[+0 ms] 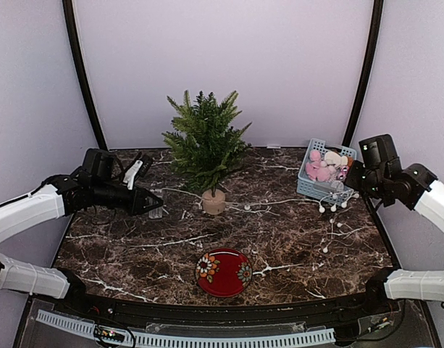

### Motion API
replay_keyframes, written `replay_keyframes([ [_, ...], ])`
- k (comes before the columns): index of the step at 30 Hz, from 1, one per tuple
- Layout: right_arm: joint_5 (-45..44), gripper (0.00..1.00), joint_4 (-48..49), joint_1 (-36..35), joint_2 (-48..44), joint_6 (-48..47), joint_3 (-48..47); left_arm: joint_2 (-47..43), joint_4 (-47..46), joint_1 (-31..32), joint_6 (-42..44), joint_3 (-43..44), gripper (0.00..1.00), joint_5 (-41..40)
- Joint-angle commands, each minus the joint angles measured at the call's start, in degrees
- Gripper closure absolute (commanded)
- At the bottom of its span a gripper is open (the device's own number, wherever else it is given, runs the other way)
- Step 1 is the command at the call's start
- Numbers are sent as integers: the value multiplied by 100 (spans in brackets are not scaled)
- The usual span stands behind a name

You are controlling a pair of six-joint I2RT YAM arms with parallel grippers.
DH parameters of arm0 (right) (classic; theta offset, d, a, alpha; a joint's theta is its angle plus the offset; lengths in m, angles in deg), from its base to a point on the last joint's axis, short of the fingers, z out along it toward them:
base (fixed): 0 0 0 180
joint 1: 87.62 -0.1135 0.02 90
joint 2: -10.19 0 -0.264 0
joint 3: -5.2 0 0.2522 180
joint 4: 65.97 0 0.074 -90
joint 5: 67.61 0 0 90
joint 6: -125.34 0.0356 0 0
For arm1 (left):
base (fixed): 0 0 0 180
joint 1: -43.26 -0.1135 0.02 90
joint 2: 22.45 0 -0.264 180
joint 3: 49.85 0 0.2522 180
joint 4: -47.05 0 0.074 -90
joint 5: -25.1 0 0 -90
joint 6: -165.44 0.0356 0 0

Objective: Decorate the small christmas tree

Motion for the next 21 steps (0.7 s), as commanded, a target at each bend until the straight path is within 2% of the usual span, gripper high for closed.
replay_keyframes([
  [1,17,100,225,27,-105,67,72,114,-112,7,65,268,100,-188],
  [6,180,100,349,27,-132,35,169,94,-179,7,119,273,100,-89],
  [12,355,100,544,35,-409,-154,242,-557,-311,9,322,-78,100,336],
  [21,374,100,452,34,-465,-119,293,-1124,635,5,629,-60,100,103],
])
